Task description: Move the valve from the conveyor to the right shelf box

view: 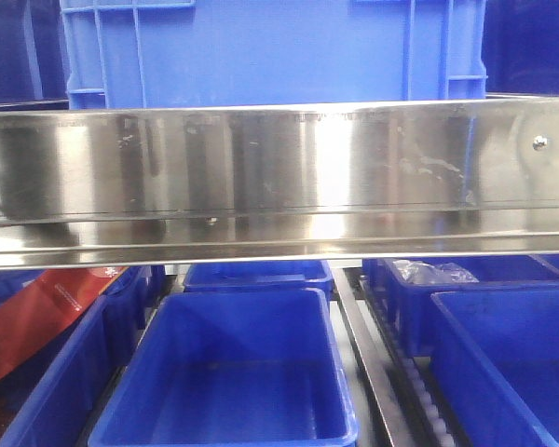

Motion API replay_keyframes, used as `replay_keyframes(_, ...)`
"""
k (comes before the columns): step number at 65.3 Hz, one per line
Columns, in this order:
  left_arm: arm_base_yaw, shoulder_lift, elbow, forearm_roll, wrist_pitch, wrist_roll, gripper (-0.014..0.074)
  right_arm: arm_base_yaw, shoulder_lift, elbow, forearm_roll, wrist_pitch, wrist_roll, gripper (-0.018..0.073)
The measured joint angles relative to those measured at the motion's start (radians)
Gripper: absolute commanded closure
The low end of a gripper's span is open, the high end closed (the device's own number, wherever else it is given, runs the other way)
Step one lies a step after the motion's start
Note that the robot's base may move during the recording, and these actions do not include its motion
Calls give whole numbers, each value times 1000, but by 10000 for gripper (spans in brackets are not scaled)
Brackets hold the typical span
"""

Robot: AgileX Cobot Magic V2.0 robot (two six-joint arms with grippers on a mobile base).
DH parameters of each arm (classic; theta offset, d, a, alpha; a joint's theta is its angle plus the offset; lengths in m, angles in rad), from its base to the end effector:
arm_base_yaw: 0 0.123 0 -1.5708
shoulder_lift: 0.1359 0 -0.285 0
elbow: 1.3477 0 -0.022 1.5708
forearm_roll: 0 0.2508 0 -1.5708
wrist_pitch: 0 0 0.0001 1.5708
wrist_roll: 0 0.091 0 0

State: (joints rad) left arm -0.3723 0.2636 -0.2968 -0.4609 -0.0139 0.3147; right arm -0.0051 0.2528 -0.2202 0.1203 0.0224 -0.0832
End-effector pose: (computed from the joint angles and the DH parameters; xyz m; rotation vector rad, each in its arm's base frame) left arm 0.0691 -0.0264 0.2978 0.1587 1.4428 -0.4208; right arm 0.0764 -0.0001 0.2695 0.0303 1.5382 0.0275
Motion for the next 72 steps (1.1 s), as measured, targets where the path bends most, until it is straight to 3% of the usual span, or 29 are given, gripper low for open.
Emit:
replay_keyframes(19, 0, 0, 0, 2, 0, 0, 708, -39, -209, 214, 2, 9, 0, 724)
replay_keyframes(72, 0, -2, 0, 2, 0, 0, 708, -40, -249, 219, 2, 45, 0, 724)
